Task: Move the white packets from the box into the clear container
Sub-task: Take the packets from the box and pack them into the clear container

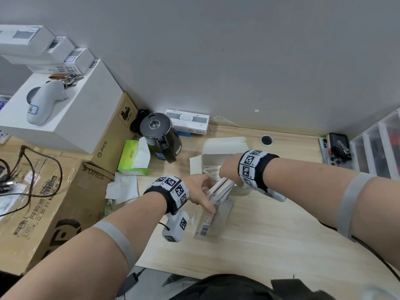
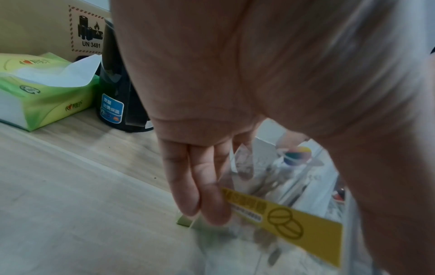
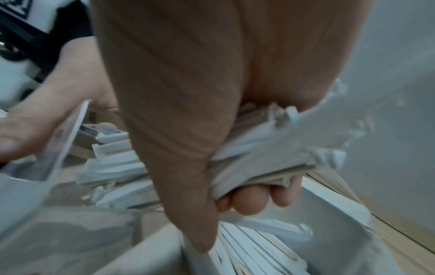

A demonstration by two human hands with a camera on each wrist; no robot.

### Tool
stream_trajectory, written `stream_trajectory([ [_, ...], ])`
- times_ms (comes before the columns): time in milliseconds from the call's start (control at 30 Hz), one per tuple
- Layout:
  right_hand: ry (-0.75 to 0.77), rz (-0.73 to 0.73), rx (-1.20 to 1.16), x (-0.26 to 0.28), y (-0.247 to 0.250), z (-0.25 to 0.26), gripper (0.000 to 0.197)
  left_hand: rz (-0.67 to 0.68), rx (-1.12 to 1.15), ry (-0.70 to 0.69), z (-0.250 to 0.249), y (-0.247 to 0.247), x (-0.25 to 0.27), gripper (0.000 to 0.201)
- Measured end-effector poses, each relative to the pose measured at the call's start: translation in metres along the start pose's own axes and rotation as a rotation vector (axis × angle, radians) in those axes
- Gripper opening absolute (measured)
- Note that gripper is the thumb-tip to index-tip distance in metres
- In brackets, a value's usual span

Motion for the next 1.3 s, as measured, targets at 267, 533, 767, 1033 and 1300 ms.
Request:
stream_trajectory([
  [267, 0.132, -0.082, 0.054, 0.027, 0.015, 0.039, 0.028, -0.024, -0.114, 0.027, 0.001, 0.003, -0.004, 0.084],
  [533, 0.068, -0.054, 0.042, 0.037, 0.026, 0.017, 0.022, -0.004, -0.152, 0.003, 0.0, 0.001, -0.009, 0.09],
  [767, 0.095, -0.127, -0.051, 0.04, 0.036, 0.012, 0.034, -0.011, -0.136, -0.012, 0.0, 0.002, -0.013, 0.092],
  [1033, 0.124, -0.177, -0.082, 0.023, 0.025, 0.031, 0.035, -0.052, -0.112, -0.05, -0.009, 0.005, -0.013, 0.083],
  [1300, 0.144, -0.287, -0.253, 0.027, 0.027, 0.032, 0.046, -0.071, -0.103, -0.038, -0.003, 0.004, -0.014, 0.101],
])
Point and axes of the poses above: each hand's wrist, its own x-axis away from the middle knuckle, its own y-axis out of the back of the hand, z = x × y, the point moved 10 cm from there along -x, towards the middle knuckle, and after that the axes turned 11 degrees about y, right-handed, at the moved point
